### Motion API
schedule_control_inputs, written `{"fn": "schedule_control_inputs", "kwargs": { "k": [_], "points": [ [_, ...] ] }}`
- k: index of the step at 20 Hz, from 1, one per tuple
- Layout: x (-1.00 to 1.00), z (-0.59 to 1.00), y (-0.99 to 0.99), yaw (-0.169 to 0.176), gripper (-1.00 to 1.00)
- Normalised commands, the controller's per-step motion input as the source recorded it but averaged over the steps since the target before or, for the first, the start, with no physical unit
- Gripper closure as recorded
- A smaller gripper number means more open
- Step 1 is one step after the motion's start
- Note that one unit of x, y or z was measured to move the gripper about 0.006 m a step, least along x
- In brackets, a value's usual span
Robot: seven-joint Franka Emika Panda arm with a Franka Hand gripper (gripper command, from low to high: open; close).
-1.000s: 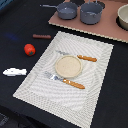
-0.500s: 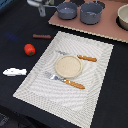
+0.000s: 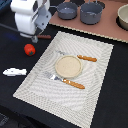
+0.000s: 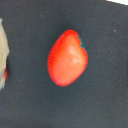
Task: Place the fish, sausage, and tomato into the frying pan.
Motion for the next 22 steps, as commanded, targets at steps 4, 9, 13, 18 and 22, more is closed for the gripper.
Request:
{"fn": "schedule_control_inputs", "kwargs": {
  "k": [4,9,13,18,22],
  "points": [
    [0.00,-0.13,-1.00,0.012,-1.00],
    [0.00,-0.08,-0.95,0.031,-1.00],
    [0.00,-0.20,-0.55,0.072,-1.00],
    [0.01,-0.26,-0.38,0.091,-1.00],
    [0.05,-0.31,-0.25,0.055,-1.00]
  ]
}}
